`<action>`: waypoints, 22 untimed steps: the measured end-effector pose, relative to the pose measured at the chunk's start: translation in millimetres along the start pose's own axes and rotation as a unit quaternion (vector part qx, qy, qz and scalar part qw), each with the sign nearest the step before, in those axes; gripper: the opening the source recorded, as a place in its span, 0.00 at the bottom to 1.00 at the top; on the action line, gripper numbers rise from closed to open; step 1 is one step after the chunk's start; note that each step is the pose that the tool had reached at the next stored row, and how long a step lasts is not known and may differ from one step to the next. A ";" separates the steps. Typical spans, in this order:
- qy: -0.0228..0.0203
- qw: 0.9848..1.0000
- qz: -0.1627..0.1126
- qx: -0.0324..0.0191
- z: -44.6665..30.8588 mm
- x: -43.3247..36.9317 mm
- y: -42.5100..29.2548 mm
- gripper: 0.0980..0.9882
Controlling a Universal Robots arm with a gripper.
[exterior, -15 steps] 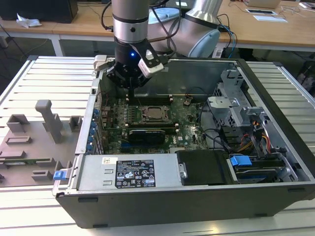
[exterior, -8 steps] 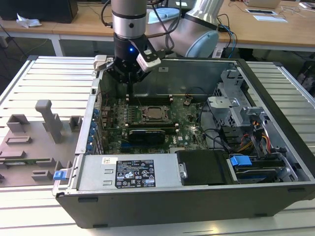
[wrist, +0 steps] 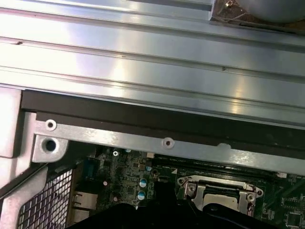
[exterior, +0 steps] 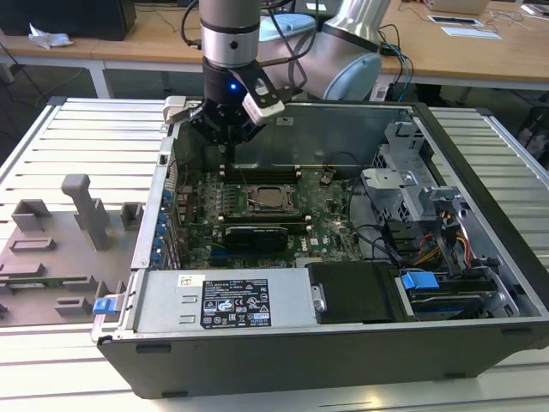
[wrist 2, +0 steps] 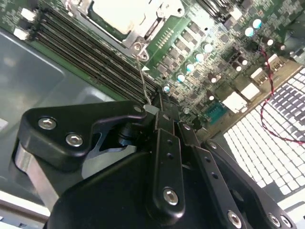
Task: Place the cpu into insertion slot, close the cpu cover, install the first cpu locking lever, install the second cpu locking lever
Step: 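Install the first cpu locking lever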
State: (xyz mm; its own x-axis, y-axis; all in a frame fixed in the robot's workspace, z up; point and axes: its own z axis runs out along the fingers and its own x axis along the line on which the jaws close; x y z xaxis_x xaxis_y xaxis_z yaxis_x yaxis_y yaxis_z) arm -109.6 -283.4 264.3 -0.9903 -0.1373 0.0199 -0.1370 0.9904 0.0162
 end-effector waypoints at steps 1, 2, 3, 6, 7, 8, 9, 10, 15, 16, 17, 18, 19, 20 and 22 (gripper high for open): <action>0.000 1.000 0.000 0.000 -0.1 -3.7 -0.5 0.01; 0.000 1.000 0.000 0.000 -0.1 -6.8 -1.0 0.01; 0.000 1.000 0.000 0.000 -0.1 -9.3 -1.3 0.01; 0.001 1.000 0.000 0.000 -0.2 -18.0 -2.5 0.01; 0.001 1.000 0.000 0.000 -0.2 -20.3 -2.8 0.01; 0.001 1.000 0.000 0.000 -0.3 -24.2 -3.3 0.01; 0.002 1.000 0.000 0.000 -0.3 -26.7 -3.7 0.01; 0.002 1.000 0.000 0.000 -0.3 -29.7 -4.1 0.01; 0.004 1.000 0.000 0.000 -0.5 -46.3 -6.4 0.01; 0.004 1.000 0.000 -0.001 -0.6 -48.3 -6.7 0.01; 0.004 1.000 0.000 -0.001 -0.6 -50.3 -7.0 0.01; 0.004 1.000 0.000 -0.001 -0.7 -52.9 -7.3 0.01; 0.004 1.000 0.000 -0.001 -0.7 -54.9 -7.6 0.01; 0.005 1.000 0.000 -0.001 -0.8 -58.6 -8.1 0.01; 0.005 1.000 0.000 -0.001 -0.9 -62.8 -8.7 0.01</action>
State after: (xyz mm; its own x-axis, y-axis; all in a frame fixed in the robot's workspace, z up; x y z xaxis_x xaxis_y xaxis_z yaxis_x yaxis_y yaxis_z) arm -46.2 -283.4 263.8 -0.9901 -0.1373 0.0305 -0.1368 0.9904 0.0176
